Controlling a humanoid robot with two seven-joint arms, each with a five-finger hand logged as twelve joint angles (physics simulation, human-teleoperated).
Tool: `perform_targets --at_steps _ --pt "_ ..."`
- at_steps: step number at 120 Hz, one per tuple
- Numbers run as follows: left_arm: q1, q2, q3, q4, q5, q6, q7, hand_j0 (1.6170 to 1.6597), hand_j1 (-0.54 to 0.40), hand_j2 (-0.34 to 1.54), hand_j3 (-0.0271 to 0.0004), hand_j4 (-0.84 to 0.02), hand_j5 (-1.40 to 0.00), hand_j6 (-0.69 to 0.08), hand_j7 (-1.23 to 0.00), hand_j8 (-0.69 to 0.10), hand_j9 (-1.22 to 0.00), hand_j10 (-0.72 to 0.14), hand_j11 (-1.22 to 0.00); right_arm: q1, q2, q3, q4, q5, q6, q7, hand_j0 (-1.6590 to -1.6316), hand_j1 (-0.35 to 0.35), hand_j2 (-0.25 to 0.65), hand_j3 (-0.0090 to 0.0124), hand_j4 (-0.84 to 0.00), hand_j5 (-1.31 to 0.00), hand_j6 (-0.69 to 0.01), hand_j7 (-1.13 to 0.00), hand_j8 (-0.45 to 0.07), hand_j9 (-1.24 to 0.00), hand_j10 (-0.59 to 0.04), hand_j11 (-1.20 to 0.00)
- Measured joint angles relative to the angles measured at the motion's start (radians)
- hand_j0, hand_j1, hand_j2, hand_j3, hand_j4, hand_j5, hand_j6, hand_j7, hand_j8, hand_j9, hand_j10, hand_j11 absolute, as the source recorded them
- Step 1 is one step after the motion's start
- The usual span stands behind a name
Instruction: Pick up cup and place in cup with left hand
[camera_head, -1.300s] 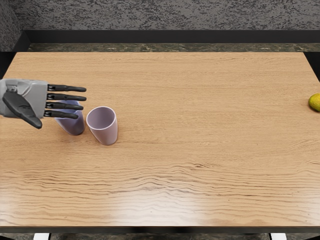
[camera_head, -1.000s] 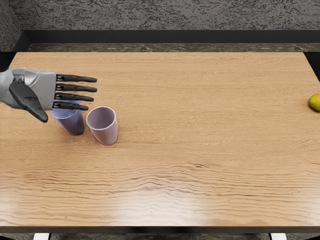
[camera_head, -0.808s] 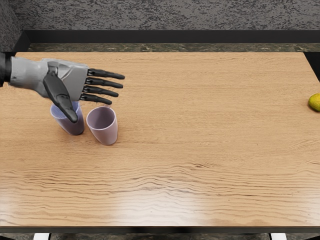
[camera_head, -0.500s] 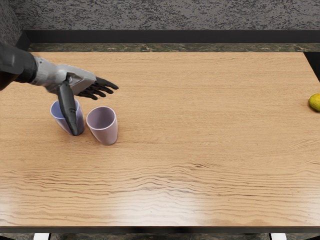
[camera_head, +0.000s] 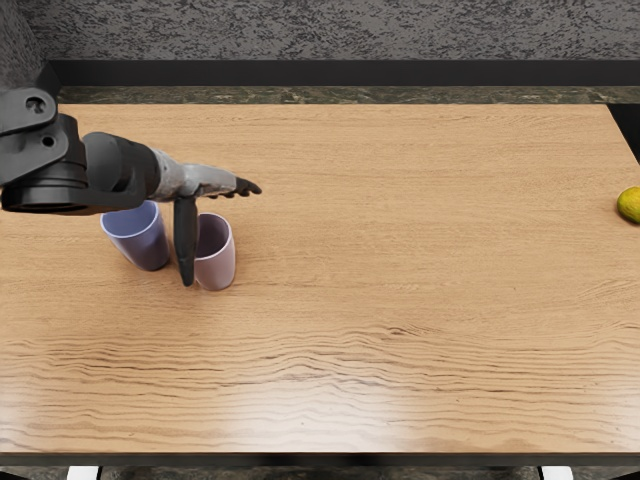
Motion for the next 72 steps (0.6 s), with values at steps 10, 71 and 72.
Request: perform_targets --at_steps 10,71,72 --pt "-0.002 -0.007 0.037 -0.016 0.018 0.051 0.0 1.6581 0.349 0.0 0.0 -0.002 0.0 -0.003 0.0 -0.003 0.0 -0.002 0.0 0.0 0.0 0.0 0.0 0.0 0.001 0.0 -1.6581 -0.312 -0.006 0.0 -0.031 -0.04 -0.031 -0.04 -0.031 -0.04 -0.031 -0.04" --pt "0.02 -0.023 0.132 -0.064 0.12 0.255 0.0 1.6581 0.333 0.0 0.0 -0.016 -0.02 -0.017 -0.02 -0.017 -0.02 -0.016 -0.02 0.002 0.0 0.0 0.0 0.0 0.006 0.0 -1.6581 -0.312 -0.006 0.0 -0.031 -0.04 -0.031 -0.04 -0.031 -0.04 -0.031 -0.04" --pt "0.02 -0.022 0.132 -0.064 0.12 0.256 0.0 1.6581 0.329 0.0 0.0 -0.019 -0.02 -0.02 -0.02 -0.02 -0.02 -0.019 -0.02 0.002 0.0 0.0 0.0 0.0 0.006 0.0 -1.6581 -0.312 -0.006 0.0 -0.031 -0.04 -0.031 -0.04 -0.031 -0.04 -0.031 -0.04"
